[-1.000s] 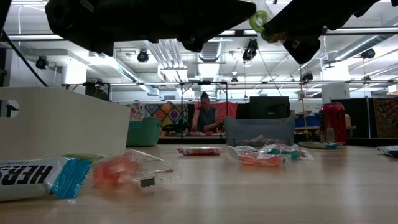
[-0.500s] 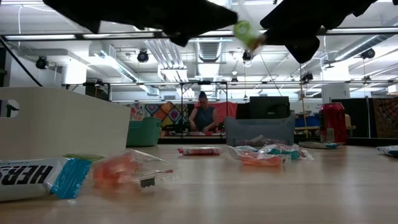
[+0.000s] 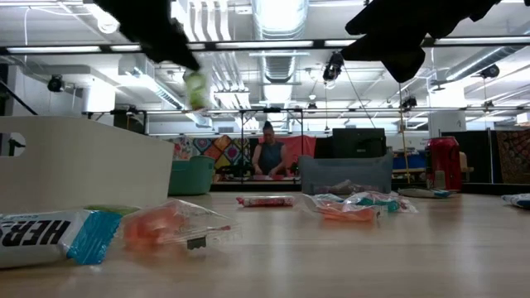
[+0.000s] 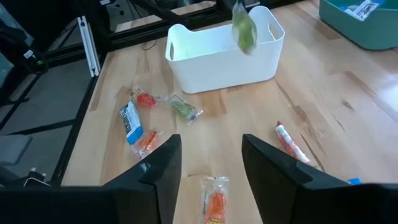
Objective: Sort candy
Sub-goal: Put the green gummy candy into the white bin
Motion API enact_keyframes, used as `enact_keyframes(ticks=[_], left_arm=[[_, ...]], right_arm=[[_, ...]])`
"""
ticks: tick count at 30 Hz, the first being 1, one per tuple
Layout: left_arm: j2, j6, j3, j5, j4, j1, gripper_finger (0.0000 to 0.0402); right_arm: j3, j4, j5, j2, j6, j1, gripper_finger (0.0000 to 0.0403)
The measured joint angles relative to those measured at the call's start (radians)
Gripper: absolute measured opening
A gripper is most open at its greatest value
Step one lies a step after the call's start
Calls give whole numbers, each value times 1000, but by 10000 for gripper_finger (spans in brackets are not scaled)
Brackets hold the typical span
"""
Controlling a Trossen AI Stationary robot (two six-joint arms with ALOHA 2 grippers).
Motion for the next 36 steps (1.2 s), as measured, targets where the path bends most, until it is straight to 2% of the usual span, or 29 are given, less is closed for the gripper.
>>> enact_keyframes(ticks=[8, 13, 23, 29, 32, 36], left_arm=[[-78, -186, 15, 7, -356, -4, 0], [-63, -251, -4, 66, -465, -4, 0], [32, -273, -12, 79, -478, -4, 0], [44, -276, -12, 84, -480, -4, 1], [39, -284, -12, 84, -482, -4, 14], [37, -291, -12, 87, -494, -4, 53]], right_arm=[[0, 1, 14, 0, 0, 0, 160], [0, 1, 21, 0, 1, 0, 161], [0, 1, 21, 0, 12, 0, 167], [0, -9, 22, 0, 39, 0, 169], [0, -9, 22, 0, 40, 0, 170], [0, -10, 22, 0, 40, 0, 171]])
